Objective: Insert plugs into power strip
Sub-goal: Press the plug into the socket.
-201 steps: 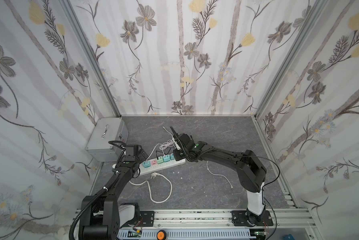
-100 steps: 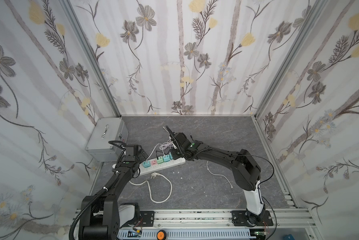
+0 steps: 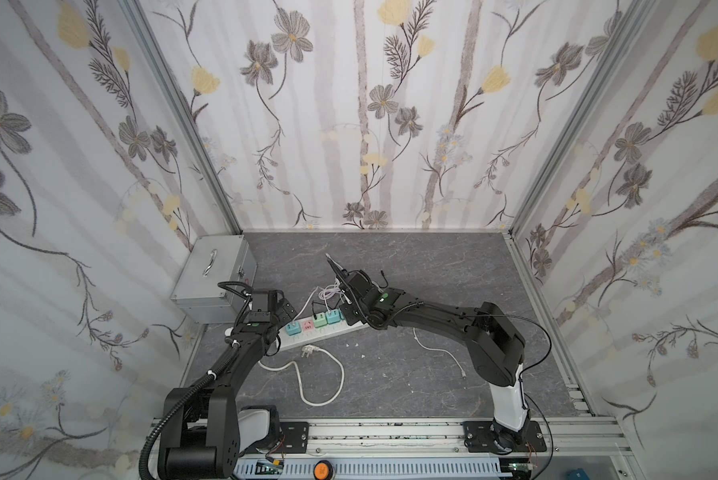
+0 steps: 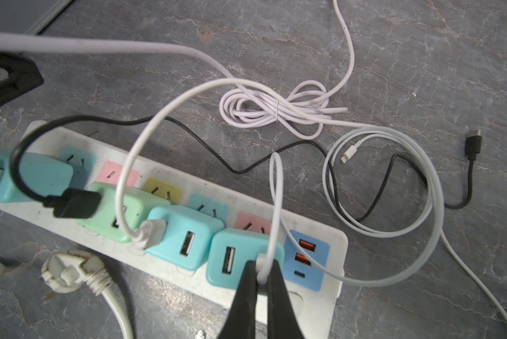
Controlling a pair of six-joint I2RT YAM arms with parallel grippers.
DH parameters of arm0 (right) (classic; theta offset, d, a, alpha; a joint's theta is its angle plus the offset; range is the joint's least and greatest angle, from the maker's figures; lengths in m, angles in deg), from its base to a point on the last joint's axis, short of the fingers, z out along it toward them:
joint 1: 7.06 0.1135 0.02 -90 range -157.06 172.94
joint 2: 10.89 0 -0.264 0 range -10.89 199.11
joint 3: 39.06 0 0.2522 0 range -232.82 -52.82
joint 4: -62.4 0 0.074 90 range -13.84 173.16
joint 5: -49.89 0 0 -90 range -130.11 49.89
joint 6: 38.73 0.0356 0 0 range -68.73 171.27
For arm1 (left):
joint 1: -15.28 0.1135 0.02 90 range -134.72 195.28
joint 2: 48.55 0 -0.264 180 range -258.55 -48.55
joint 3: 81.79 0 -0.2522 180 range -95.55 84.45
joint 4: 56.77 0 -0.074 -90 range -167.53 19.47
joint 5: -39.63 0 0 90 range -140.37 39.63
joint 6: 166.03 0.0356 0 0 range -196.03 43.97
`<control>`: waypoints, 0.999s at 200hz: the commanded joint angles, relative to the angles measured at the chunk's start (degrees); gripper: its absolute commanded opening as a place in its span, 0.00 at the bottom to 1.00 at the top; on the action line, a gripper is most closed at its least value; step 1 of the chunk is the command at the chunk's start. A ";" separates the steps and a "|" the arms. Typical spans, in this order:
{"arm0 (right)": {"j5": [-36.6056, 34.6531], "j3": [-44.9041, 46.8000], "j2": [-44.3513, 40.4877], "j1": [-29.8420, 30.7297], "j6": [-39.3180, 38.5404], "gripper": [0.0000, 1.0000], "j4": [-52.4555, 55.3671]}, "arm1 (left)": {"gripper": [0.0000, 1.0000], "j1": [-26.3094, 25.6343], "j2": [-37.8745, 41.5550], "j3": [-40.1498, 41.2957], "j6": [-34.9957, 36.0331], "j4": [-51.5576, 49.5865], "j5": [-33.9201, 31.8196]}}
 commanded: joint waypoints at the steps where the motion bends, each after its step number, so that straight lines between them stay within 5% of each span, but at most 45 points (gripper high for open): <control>1: 5.01 0.49 -0.44 0.50 -2.34 0.04 7.22 | 1.00 0.03 -0.20 -0.07 -0.07 0.24 -0.36; 146: 6.54 -7.26 9.81 0.50 -4.34 0.06 19.44 | 1.00 0.03 -1.26 -0.64 0.31 0.59 0.52; 200: 1.79 -0.97 4.29 -0.16 -3.98 0.10 16.31 | 1.00 -4.49 -3.97 -2.95 2.44 0.73 -2.01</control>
